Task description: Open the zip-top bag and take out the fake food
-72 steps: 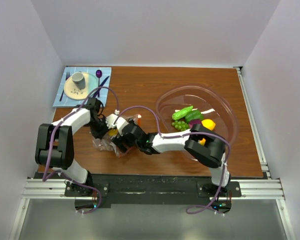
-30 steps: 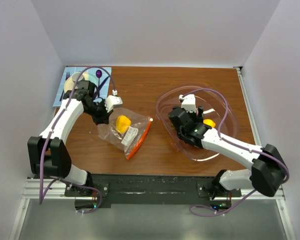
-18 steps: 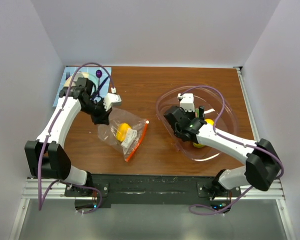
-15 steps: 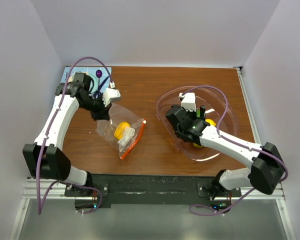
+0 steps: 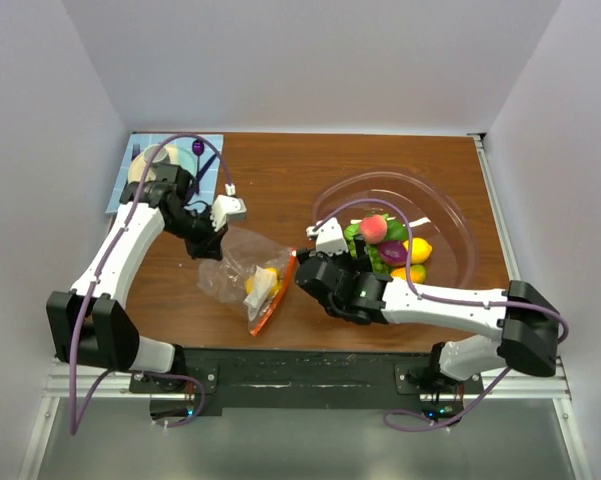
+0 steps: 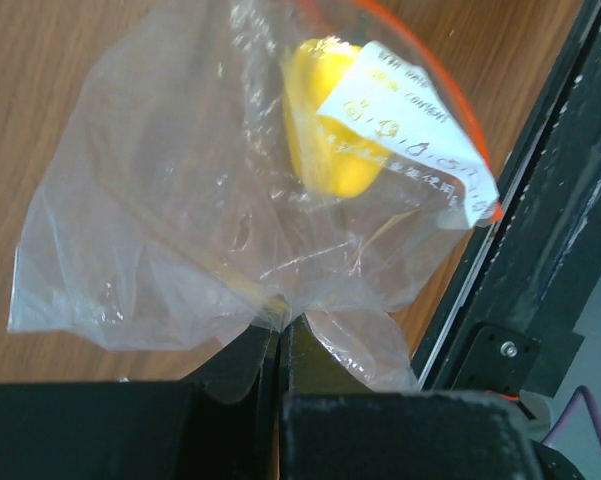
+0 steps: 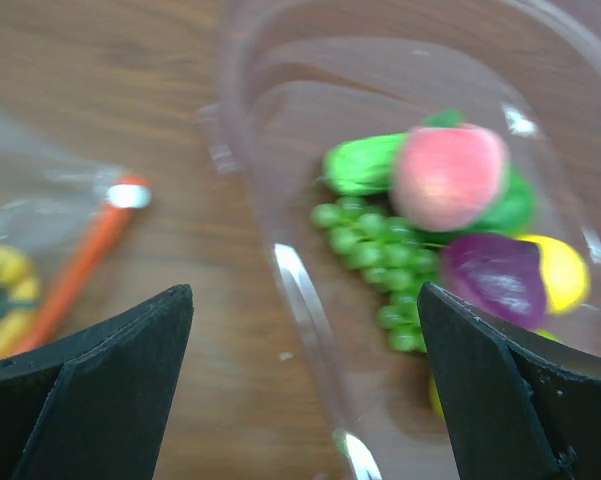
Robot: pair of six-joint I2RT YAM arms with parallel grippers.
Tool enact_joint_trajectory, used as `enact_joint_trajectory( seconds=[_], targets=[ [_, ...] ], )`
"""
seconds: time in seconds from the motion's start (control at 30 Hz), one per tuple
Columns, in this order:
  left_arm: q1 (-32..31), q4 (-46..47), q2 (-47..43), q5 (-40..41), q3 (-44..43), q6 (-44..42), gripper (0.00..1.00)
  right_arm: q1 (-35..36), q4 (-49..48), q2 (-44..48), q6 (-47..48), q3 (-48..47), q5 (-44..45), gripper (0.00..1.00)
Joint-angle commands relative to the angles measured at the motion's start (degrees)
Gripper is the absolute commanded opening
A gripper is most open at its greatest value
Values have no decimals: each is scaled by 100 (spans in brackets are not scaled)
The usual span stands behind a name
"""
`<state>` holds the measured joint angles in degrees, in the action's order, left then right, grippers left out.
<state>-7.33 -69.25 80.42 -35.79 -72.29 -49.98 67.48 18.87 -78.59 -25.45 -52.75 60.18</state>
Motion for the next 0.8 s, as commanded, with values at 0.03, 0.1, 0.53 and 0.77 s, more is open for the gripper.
enact_joint_trajectory(
  seconds=[0.03,0.1,0.53,0.77],
  targets=[
    [-23,641,105,396,338,111,0,343,-1419,589,575,607,-1191,99],
    [-23,816,149,502,426,111,0,476,-2131,651,917,994,-1891,99],
    [-23,1934,220,1566,823,568,100,520,-2942,-579,1227,854,-3030,93],
    [-14,758,-141,1436,-459,366,100,520,-2933,-70,929,1275,-3039,89]
  ],
)
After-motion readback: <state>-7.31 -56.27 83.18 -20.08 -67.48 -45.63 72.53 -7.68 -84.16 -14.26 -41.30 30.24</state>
